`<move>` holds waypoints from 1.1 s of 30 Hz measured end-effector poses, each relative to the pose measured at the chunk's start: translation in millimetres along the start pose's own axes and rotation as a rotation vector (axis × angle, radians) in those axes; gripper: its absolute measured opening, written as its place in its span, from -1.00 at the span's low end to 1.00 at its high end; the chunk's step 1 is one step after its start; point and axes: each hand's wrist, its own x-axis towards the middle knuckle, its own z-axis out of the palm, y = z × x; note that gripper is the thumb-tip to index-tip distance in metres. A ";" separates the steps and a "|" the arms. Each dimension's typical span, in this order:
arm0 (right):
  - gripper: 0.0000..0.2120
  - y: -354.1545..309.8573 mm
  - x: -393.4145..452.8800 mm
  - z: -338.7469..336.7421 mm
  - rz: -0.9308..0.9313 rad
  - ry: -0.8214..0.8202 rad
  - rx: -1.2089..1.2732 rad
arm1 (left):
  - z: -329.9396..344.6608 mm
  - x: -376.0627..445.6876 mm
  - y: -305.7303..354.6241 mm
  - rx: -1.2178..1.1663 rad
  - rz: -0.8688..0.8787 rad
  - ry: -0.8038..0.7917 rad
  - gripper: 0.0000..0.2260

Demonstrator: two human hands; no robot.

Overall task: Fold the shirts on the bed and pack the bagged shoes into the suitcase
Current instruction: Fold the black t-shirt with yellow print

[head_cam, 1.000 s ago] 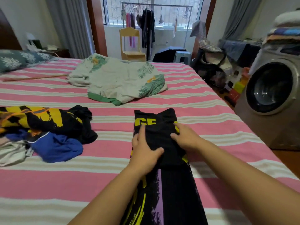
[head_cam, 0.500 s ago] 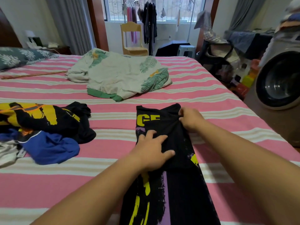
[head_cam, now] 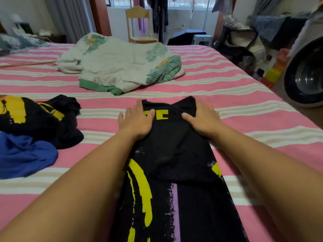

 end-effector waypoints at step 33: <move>-0.48 -60.7 -179.2 -75.5 -0.322 -0.301 -0.287 | -99.3 -191.0 -12.1 -0.211 0.363 0.057 -0.67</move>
